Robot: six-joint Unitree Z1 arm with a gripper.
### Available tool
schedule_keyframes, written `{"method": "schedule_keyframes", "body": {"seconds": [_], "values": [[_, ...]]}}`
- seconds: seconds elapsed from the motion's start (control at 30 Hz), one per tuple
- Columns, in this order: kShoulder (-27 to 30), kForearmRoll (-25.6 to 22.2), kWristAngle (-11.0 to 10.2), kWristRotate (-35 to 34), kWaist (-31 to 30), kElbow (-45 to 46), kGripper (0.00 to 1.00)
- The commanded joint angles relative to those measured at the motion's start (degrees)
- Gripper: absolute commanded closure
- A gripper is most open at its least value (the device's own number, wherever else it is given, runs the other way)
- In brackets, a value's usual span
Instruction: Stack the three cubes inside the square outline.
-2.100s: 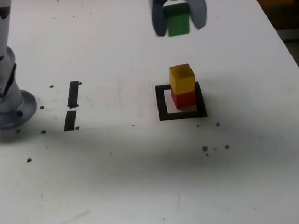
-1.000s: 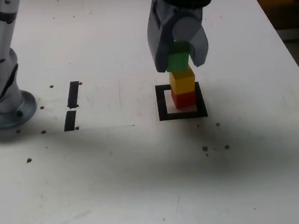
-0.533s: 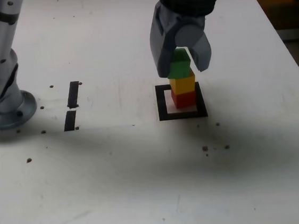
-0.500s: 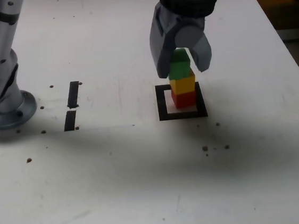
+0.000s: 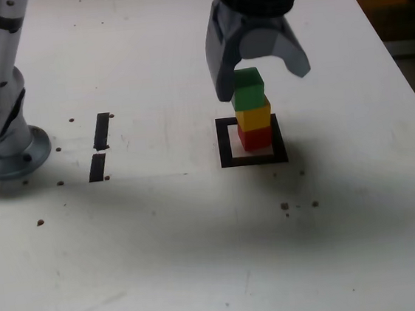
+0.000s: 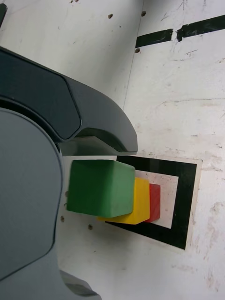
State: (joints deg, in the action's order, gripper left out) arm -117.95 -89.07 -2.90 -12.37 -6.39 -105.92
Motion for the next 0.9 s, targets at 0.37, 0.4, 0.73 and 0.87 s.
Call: {"method": "schedule_keyframes", "body": {"seconds": [0.37,0.4,0.73,0.87], "values": [[13.9,-2.7,-0.7,3.1,-0.3,7.5,0.0],[16.1,-2.7,-0.8,4.2,-0.2,9.1,0.0],[30.5,0.5,-2.9,12.0,2.5,32.8,0.0],[31.0,7.3,-2.7,12.5,2.5,42.1,0.0]]}}
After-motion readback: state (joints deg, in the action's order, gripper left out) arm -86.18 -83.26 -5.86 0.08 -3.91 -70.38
